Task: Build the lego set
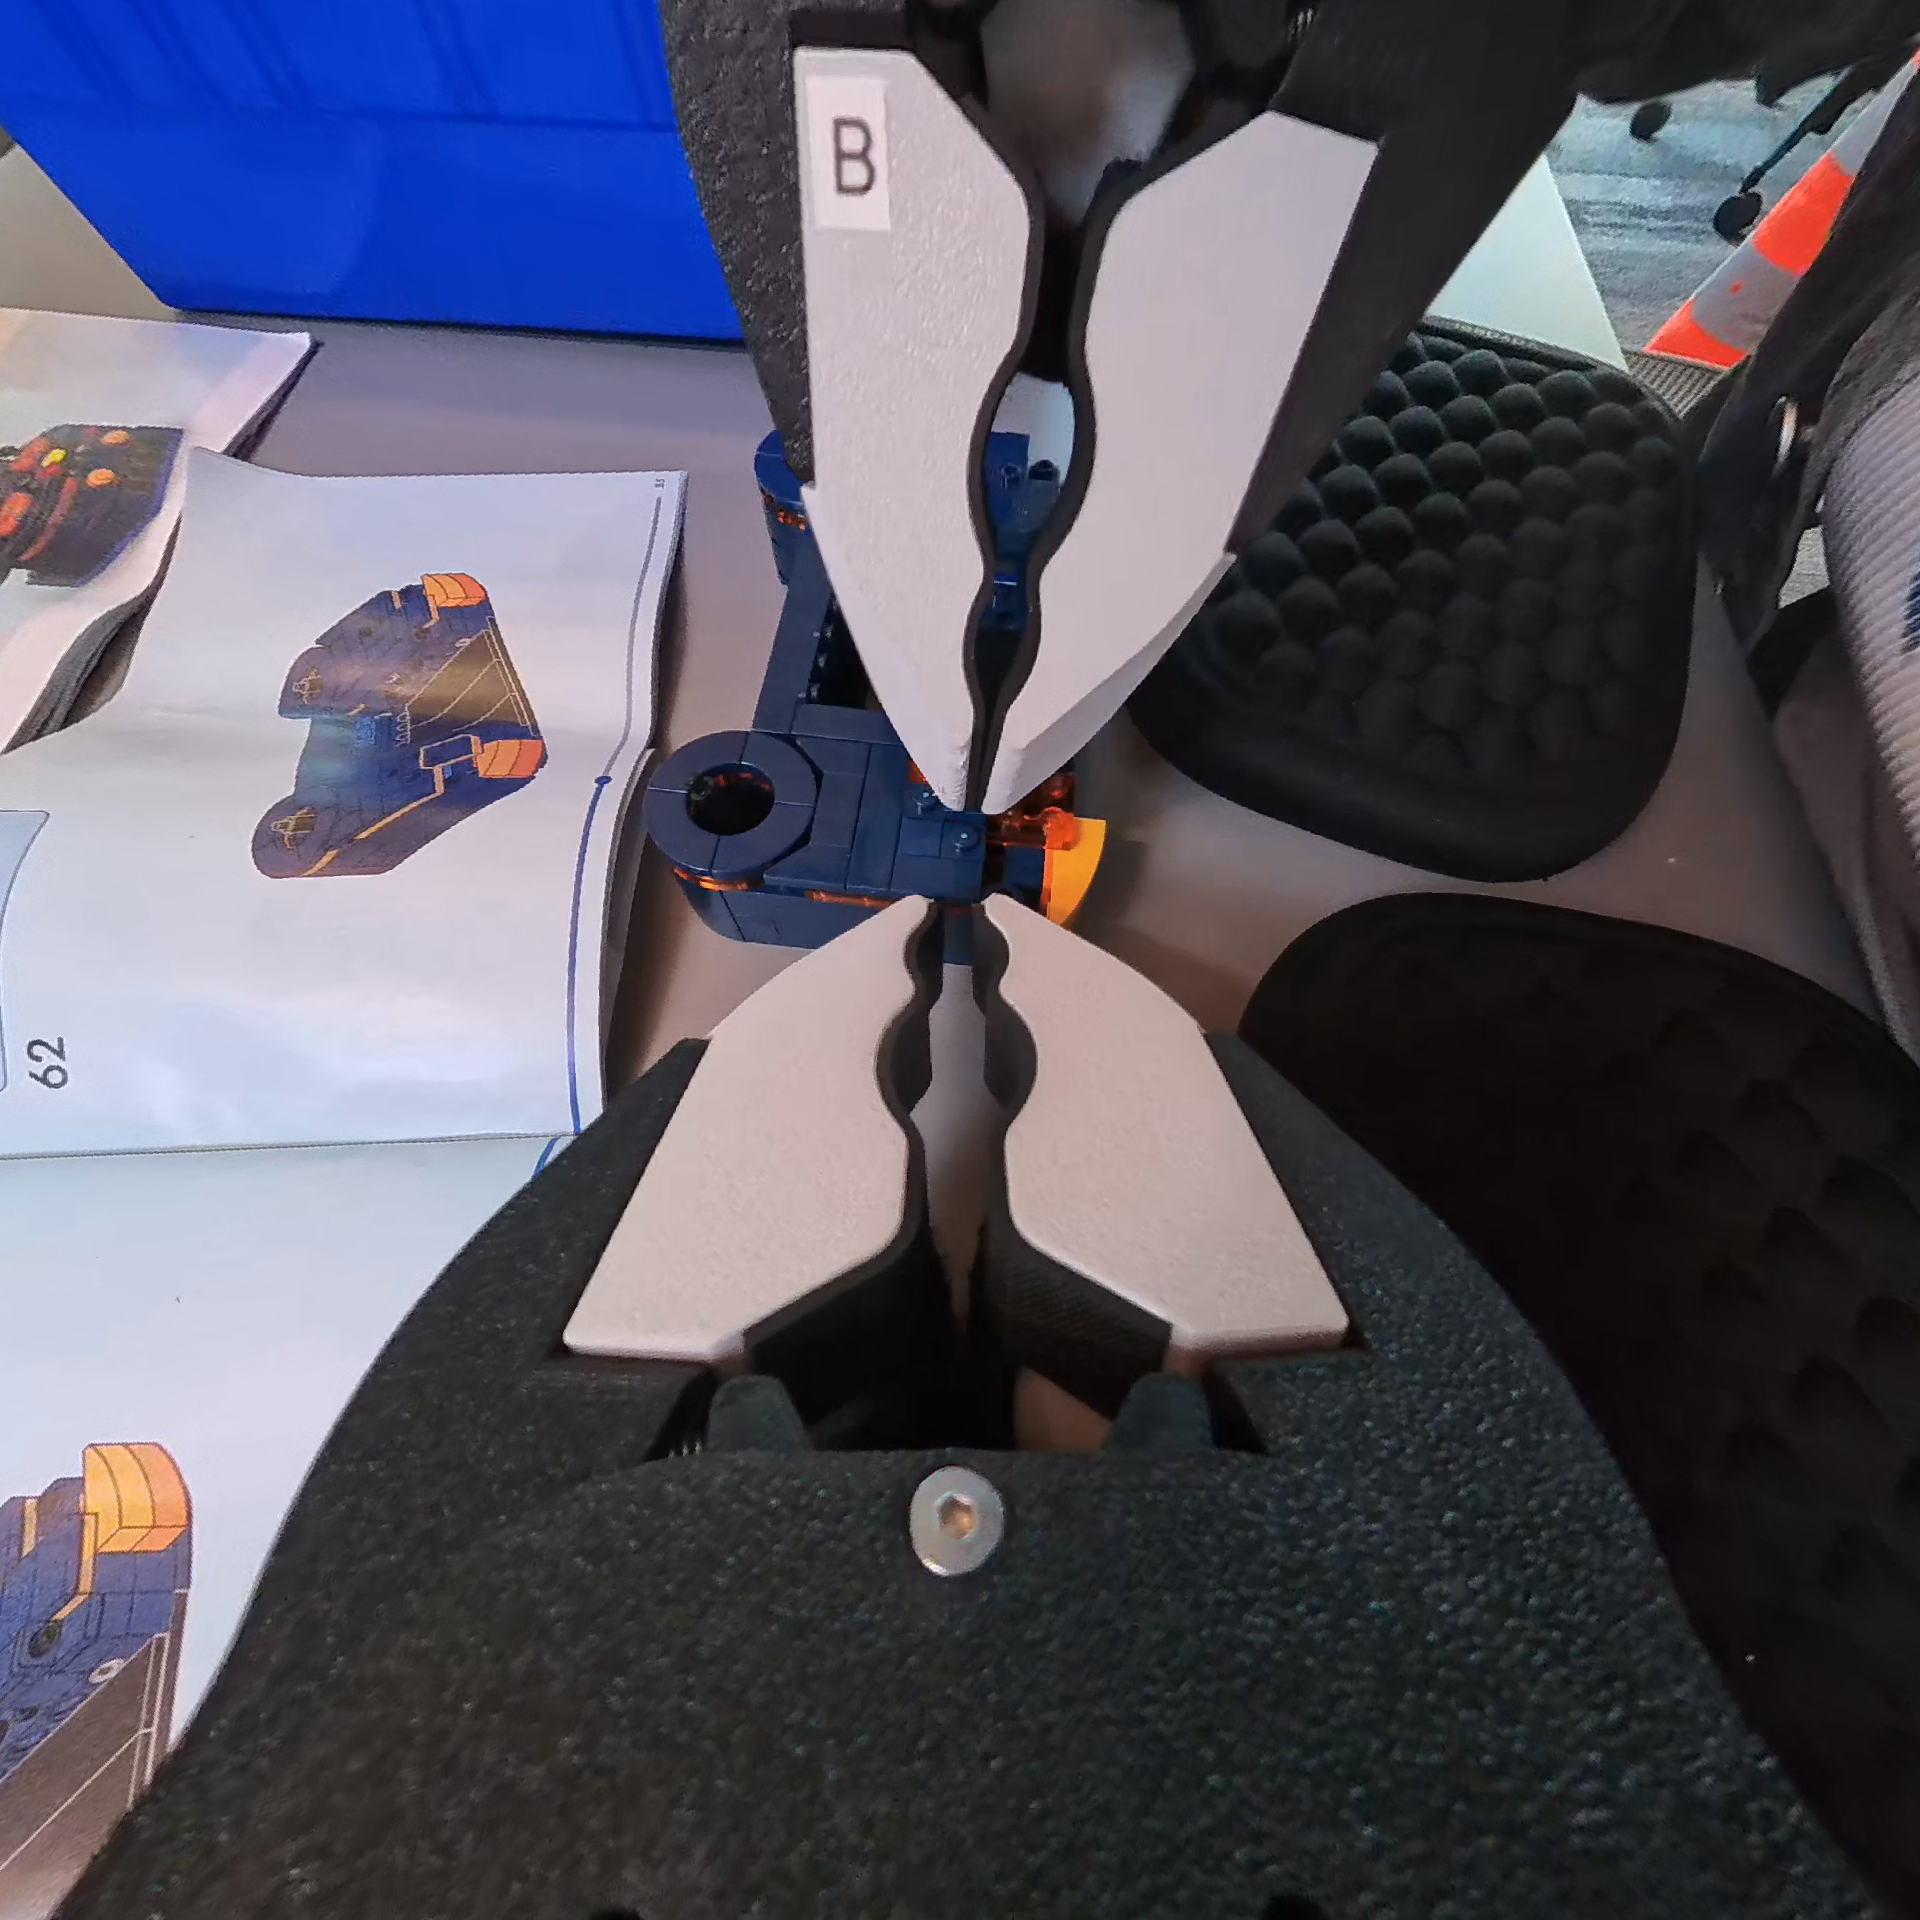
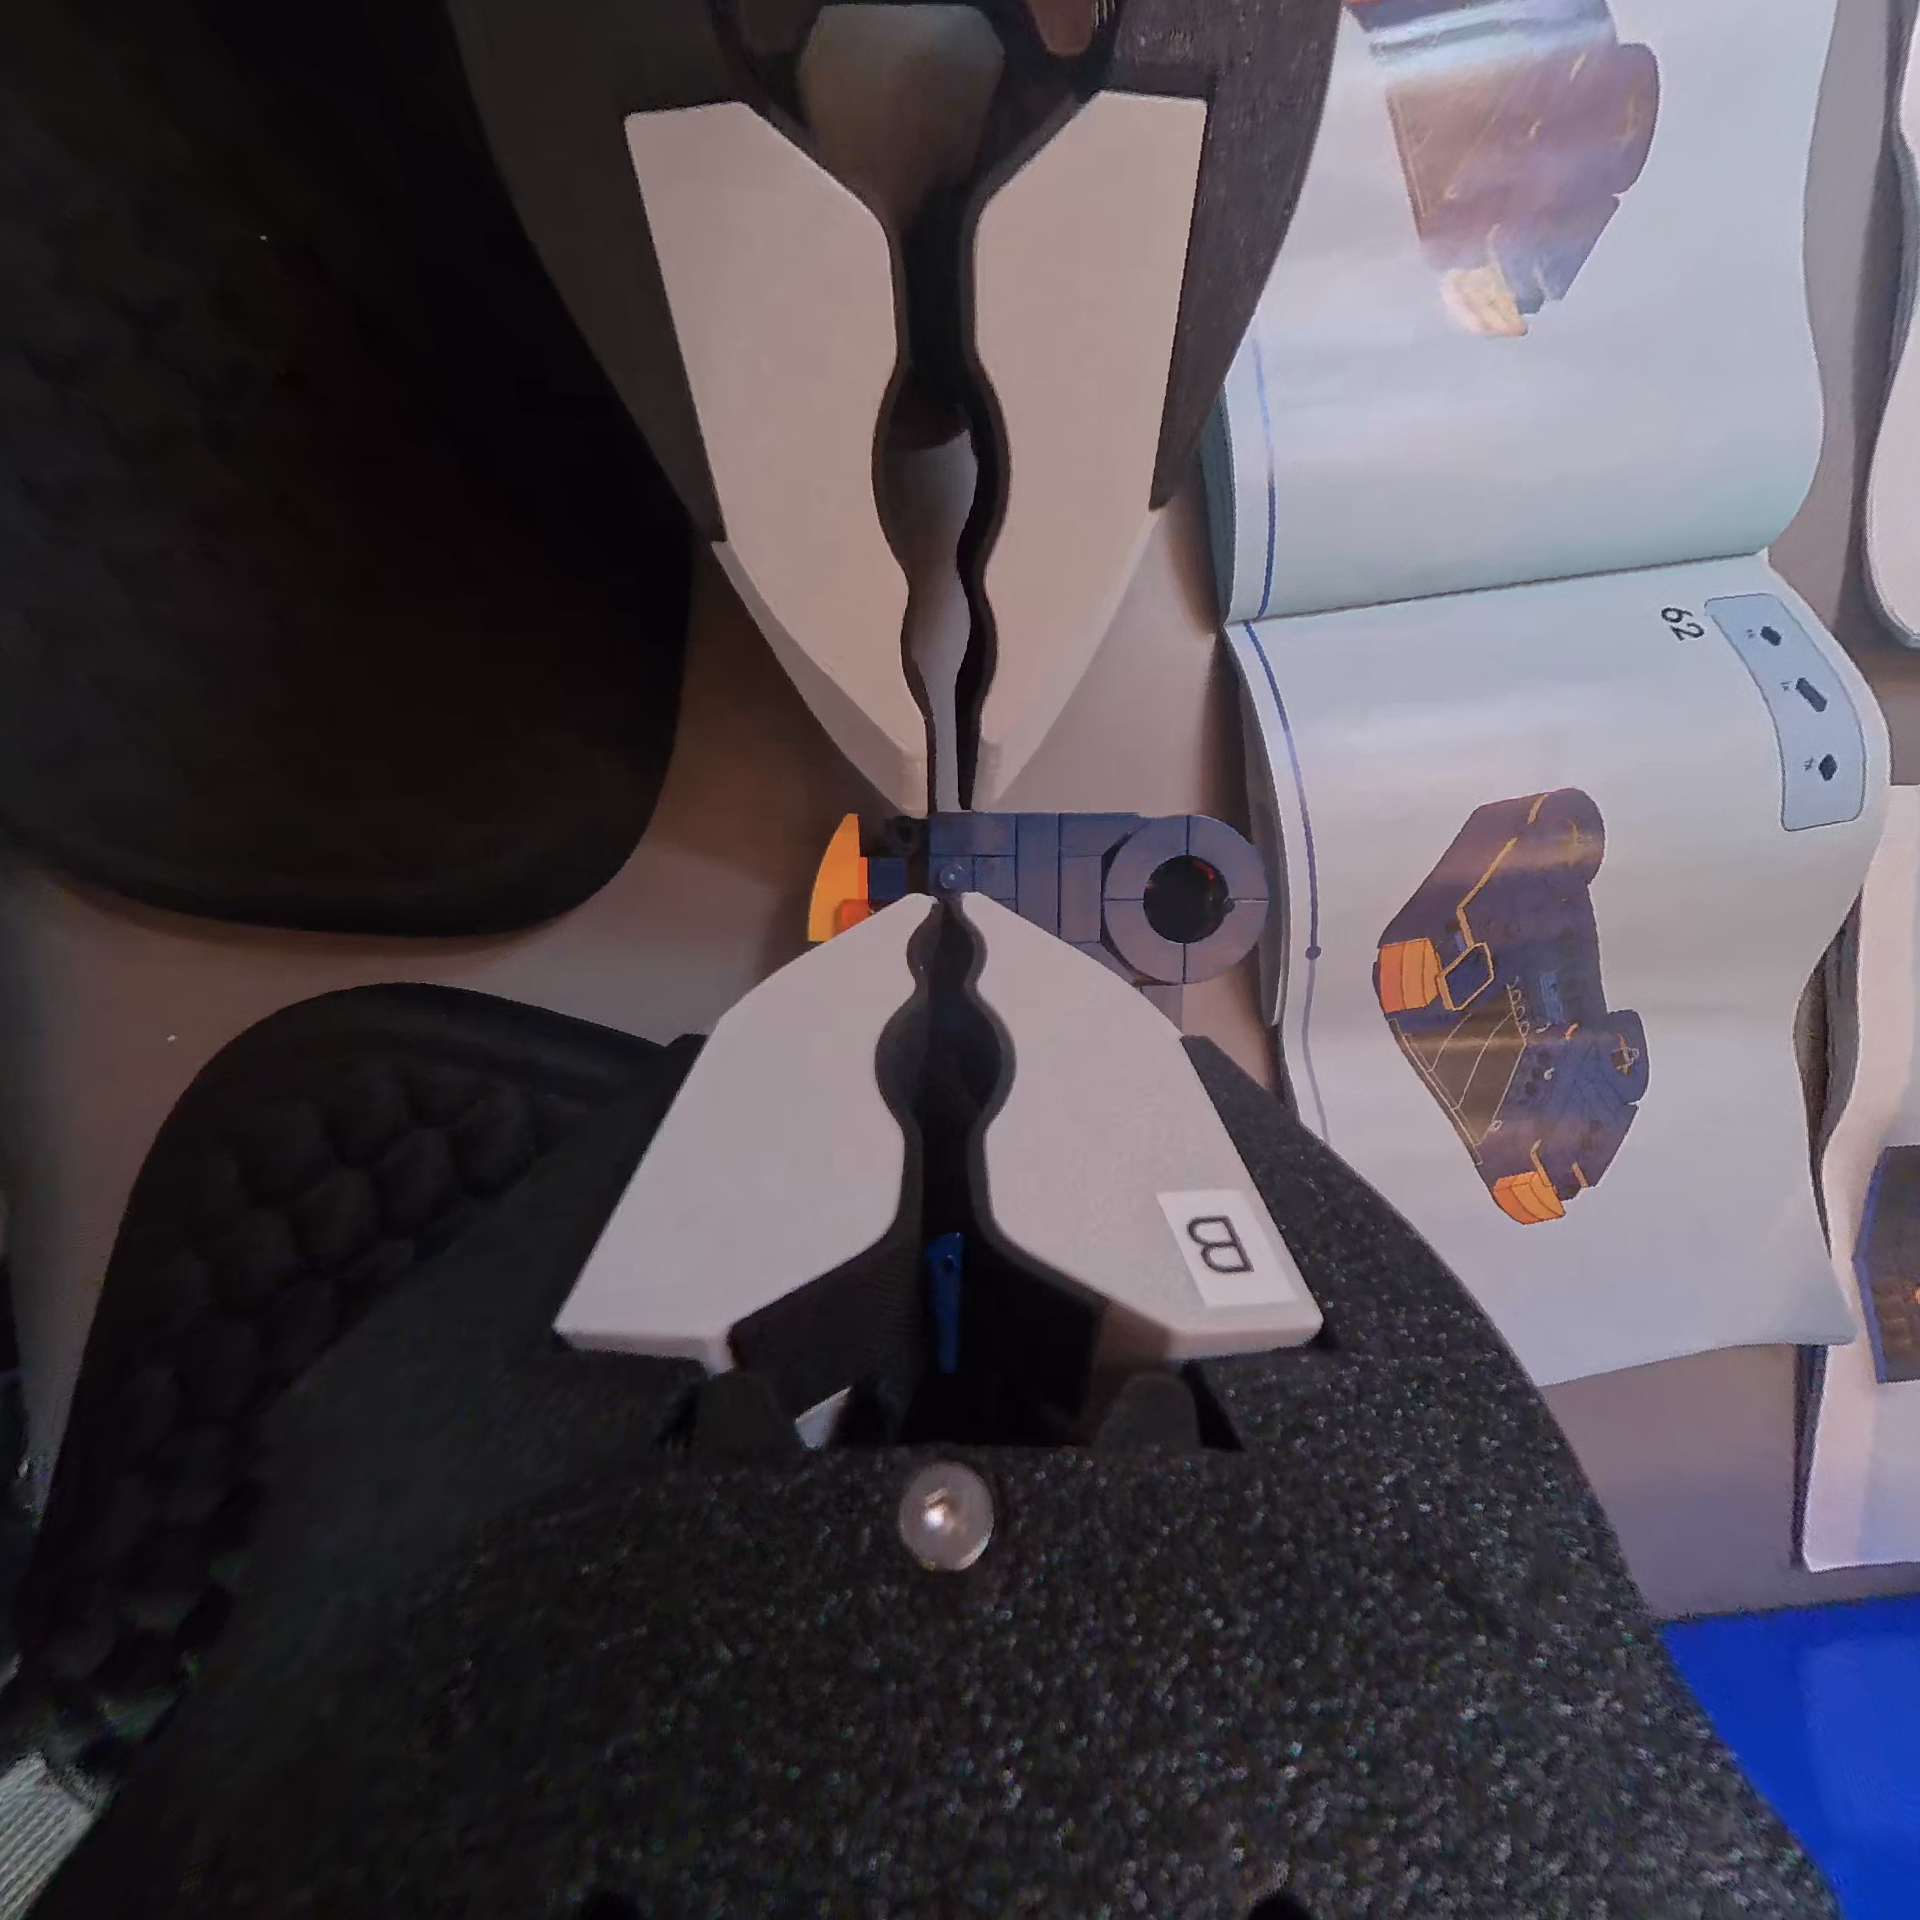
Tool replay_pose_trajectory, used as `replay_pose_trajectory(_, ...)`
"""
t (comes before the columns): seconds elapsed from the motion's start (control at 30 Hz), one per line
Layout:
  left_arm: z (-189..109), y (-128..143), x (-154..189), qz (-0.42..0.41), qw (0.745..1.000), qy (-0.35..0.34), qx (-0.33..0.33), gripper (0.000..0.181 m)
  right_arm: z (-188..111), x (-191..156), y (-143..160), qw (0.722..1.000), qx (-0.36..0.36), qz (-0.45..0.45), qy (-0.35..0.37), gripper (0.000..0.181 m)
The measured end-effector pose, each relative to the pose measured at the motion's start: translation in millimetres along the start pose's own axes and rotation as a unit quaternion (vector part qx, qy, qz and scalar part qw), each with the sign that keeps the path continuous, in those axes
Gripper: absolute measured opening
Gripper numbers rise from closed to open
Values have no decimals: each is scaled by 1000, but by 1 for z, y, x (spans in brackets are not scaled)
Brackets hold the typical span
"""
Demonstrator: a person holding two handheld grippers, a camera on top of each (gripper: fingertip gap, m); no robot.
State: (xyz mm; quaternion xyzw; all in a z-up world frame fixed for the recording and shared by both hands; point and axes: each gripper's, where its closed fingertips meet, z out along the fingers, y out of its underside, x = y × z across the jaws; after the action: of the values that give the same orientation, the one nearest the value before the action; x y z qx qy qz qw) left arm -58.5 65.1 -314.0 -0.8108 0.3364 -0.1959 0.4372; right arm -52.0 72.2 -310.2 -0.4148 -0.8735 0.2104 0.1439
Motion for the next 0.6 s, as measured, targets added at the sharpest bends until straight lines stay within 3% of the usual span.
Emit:
replay_pose_trajectory(0.3,0,0,0,-5,1000,3,1,4,3,1,-1,999,-49,-2,-16,1)
replay_pose_trajectory(0.47,0,0,0,-8,1000,3,1,4,3,2,-3,1000,-21,-6,-5,0)
replay_pose_trajectory(0.6,0,1,-1,-9,1000,0,-2,5,-14,2,-6,999,25,30,-10,0)
